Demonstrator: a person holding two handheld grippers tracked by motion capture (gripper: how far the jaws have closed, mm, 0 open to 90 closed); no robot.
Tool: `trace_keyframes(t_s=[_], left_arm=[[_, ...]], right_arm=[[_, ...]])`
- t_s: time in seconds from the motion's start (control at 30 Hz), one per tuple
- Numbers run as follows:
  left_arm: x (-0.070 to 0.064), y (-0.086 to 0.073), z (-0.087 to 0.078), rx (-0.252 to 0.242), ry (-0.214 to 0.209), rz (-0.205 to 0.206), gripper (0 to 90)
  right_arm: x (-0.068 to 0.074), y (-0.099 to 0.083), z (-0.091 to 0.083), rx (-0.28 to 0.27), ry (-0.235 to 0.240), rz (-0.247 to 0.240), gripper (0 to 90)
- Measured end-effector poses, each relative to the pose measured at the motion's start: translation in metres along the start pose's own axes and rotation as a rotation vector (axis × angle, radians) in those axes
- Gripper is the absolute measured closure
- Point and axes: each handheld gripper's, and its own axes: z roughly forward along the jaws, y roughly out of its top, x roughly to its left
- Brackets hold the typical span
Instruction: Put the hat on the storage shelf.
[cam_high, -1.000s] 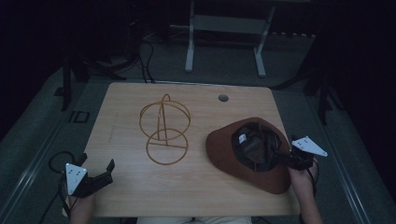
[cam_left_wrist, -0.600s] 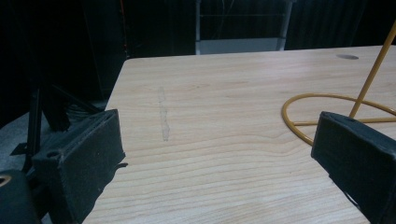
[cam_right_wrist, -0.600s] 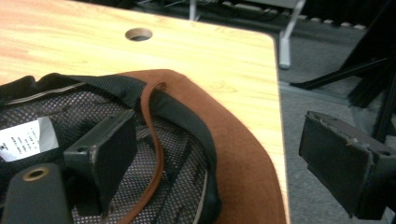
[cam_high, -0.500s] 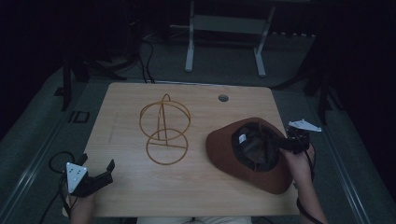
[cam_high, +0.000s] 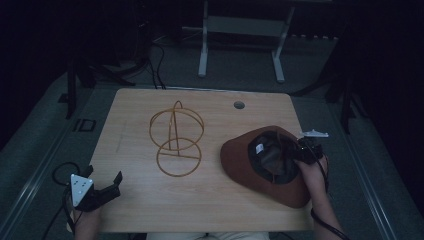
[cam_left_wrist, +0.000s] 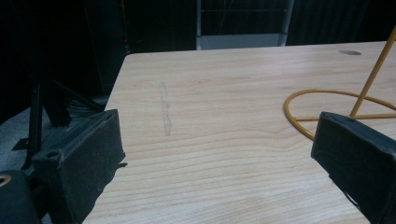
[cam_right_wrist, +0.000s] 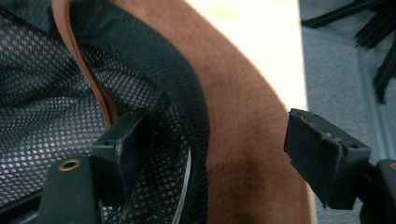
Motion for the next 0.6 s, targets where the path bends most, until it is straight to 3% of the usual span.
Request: trace_keyframes(t_s=[0.27, 0.37, 0.43, 0.47, 0.5, 0.53, 0.6], left_arm=[[0.0, -0.001, 0.0, 0.005, 0.0, -0.003, 2.7], [0.0, -0.001, 0.001, 0.009, 0.001, -0.003, 2.7], [0.0, -0.001, 0.001, 0.009, 0.001, -0.003, 2.7], [0.0, -0.001, 0.001, 0.013, 0.003, -0.003, 2.7], [0.0, -0.001, 0.001, 0.012, 0.003, -0.003, 2.7], [0.0, -0.001, 0.001, 0.014, 0.004, -0.006, 2.7], [0.0, -0.002, 0.001, 0.013, 0.005, -0.009, 2.7]], right_arm=[[0.014, -0.004, 0.012, 0.038, -0.031, -0.036, 43.3], [0.02, -0.005, 0.014, 0.051, -0.098, -0.076, 54.4], [0.02, -0.006, 0.014, 0.047, -0.111, -0.091, 54.4], [0.021, -0.008, 0.014, 0.04, -0.136, -0.107, 65.1], [0.021, -0.008, 0.014, 0.04, -0.136, -0.107, 65.1], [0.019, -0.009, 0.013, 0.028, -0.144, -0.103, 74.3], [0.019, -0.009, 0.011, 0.019, -0.153, -0.103, 78.3]])
